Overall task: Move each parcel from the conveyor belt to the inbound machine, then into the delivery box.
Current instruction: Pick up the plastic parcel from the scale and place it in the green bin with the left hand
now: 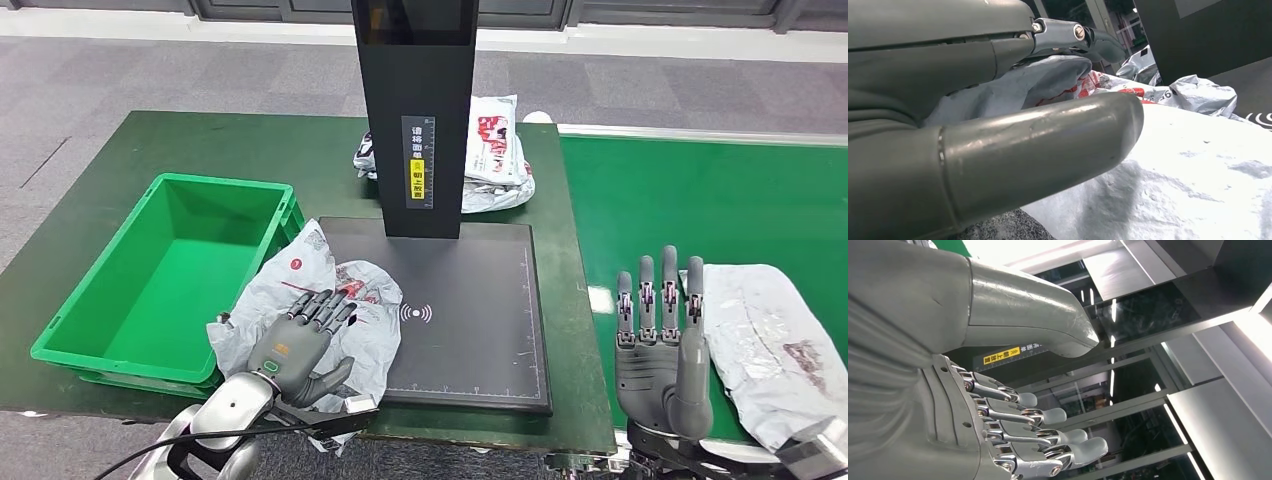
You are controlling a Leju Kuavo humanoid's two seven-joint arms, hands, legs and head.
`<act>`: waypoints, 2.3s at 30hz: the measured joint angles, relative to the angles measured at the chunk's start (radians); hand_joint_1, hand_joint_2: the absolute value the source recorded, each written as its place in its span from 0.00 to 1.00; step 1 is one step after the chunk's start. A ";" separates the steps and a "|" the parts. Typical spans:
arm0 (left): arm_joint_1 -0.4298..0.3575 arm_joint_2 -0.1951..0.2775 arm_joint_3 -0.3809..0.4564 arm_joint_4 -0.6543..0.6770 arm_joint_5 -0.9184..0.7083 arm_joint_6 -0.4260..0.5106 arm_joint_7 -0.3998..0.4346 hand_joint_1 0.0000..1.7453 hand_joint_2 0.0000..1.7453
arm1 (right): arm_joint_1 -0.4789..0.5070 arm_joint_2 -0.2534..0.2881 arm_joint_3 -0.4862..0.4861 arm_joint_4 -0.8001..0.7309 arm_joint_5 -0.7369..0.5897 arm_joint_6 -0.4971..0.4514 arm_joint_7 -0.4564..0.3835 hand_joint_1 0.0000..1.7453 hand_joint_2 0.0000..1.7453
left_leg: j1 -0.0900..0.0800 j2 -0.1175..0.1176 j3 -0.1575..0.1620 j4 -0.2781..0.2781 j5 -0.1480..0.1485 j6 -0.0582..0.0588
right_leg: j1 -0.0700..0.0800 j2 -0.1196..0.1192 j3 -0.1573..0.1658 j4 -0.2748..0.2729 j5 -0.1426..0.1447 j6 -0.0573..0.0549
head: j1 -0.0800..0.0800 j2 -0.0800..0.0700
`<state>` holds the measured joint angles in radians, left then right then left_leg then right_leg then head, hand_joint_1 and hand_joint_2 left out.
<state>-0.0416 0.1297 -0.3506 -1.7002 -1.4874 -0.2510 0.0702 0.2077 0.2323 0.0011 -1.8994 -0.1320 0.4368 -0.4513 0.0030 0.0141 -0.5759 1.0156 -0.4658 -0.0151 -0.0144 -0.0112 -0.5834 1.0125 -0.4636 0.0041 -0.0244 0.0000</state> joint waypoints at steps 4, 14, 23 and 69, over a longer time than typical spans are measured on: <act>0.000 0.000 0.000 0.000 0.000 0.000 0.000 0.00 0.00 | 0.000 0.000 0.000 0.000 0.000 0.000 0.000 0.00 1.00 | 0.000 0.000 0.000 0.000 0.000 0.000 | 0.000 0.000 0.000 0.000 0.000 0.000 | 0.000 0.000; -0.004 0.008 -0.006 0.005 -0.007 -0.025 0.030 1.00 1.00 | -0.001 0.000 0.000 0.000 0.000 0.004 0.000 0.00 1.00 | 0.000 0.000 0.000 0.000 0.000 0.000 | 0.000 0.000 0.000 0.000 0.000 0.000 | 0.000 0.000; -0.101 0.121 -0.289 0.226 -0.030 -0.042 0.346 1.00 1.00 | -0.038 -0.002 0.000 0.036 0.000 0.009 -0.014 0.00 1.00 | 0.000 -0.004 0.007 -0.001 -0.004 -0.001 | 0.000 -0.004 0.016 0.000 -0.007 0.000 | 0.000 0.000; -0.095 0.093 0.098 -0.109 -0.024 0.943 0.043 1.00 1.00 | -0.009 -0.061 0.050 0.045 -0.033 -0.095 -0.038 0.00 1.00 | 0.001 -0.003 0.021 -0.002 -0.013 -0.007 | 0.003 -0.002 0.022 0.001 -0.016 -0.006 | 0.000 0.000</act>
<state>-0.1369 0.2222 -0.2530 -1.8097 -1.5110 0.6920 0.1137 0.1984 0.1717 0.0510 -1.8540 -0.1649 0.3414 -0.4893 0.0043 0.0111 -0.5546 1.0136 -0.4789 -0.0225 -0.0112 -0.0135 -0.5618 1.0135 -0.4798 -0.0015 -0.0243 0.0000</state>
